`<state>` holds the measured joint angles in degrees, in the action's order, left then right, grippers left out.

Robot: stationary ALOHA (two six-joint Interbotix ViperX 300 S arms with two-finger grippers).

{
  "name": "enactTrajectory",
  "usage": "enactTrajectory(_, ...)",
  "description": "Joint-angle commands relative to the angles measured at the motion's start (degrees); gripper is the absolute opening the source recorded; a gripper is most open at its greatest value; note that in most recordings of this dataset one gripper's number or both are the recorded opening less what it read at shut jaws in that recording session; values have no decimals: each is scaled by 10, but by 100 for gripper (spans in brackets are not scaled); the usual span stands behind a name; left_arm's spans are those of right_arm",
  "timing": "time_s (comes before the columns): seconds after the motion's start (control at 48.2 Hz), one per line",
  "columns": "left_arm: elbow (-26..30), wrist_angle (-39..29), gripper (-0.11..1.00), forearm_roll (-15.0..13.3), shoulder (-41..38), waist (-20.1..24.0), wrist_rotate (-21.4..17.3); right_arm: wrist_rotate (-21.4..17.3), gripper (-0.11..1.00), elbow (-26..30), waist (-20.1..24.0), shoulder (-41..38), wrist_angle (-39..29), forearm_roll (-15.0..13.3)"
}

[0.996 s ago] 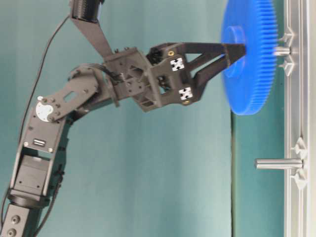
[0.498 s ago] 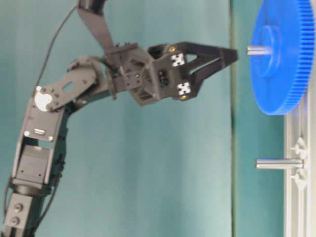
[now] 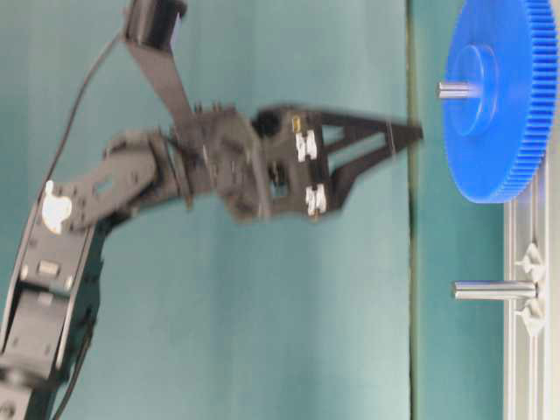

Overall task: Insert the large gear onto the shaft.
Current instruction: 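Lower the blue gear down onto the shaft, then open the left gripper and withdraw it from the gear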

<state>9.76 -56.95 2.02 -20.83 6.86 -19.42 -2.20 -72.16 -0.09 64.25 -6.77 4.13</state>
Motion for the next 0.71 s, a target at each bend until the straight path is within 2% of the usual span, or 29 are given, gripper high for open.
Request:
enactTrajectory(0.0, -14, 3, 88, 0, 42, -1, 18, -4, 70, 8, -1, 1, -7, 2)
enactTrajectory(0.145, -56, 18, 88, 0, 78, -1, 40, -4, 70, 8, -1, 18, -51, 1)
enactTrajectory(0.373, -139, 106, 86, 0, 154, 0, 71, -4, 70, 10, -1, 48, -128, -1)
enactTrajectory(0.498, -202, 143, 85, 0, 207, 0, 101, -4, 70, 7, -4, 54, -136, -1)
enactTrajectory(0.685, -258, 156, 85, 0, 278, -4, 148, -4, 70, -5, -6, 57, -137, -2)
